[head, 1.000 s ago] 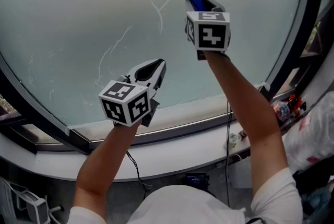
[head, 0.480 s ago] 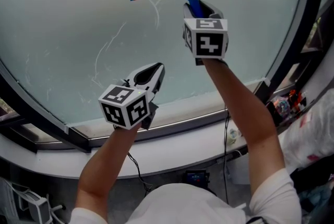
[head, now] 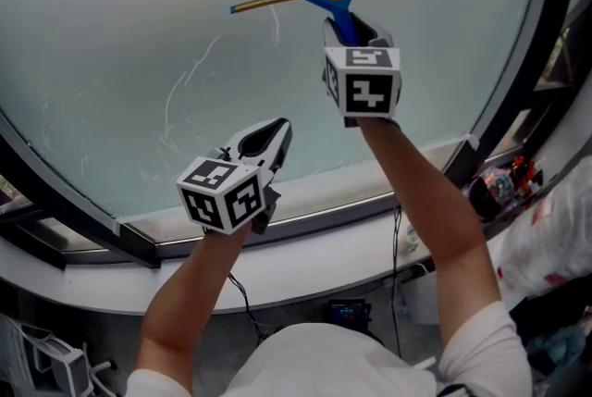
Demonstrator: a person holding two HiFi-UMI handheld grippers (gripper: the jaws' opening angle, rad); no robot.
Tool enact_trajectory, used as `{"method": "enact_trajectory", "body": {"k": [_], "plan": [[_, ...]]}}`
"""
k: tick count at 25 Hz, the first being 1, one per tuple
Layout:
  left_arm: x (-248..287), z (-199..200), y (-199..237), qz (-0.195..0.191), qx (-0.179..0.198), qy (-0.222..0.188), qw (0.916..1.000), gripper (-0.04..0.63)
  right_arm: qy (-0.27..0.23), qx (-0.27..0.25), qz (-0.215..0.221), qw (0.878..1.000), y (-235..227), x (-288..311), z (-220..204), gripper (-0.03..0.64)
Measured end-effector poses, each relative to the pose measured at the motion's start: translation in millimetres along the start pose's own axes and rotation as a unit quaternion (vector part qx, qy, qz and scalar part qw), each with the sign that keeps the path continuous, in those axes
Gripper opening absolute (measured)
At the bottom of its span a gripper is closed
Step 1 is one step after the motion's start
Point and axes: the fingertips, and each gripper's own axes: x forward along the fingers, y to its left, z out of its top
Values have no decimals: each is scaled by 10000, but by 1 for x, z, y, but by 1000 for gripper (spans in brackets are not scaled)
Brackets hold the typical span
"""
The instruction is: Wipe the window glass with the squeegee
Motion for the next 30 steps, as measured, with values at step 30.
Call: {"method": "enact_trajectory", "body": {"k": [30], "plan": [[-5,-56,7,137,-453,293,9985,34,588,200,128,9980,18,-12,-82,155]]}}
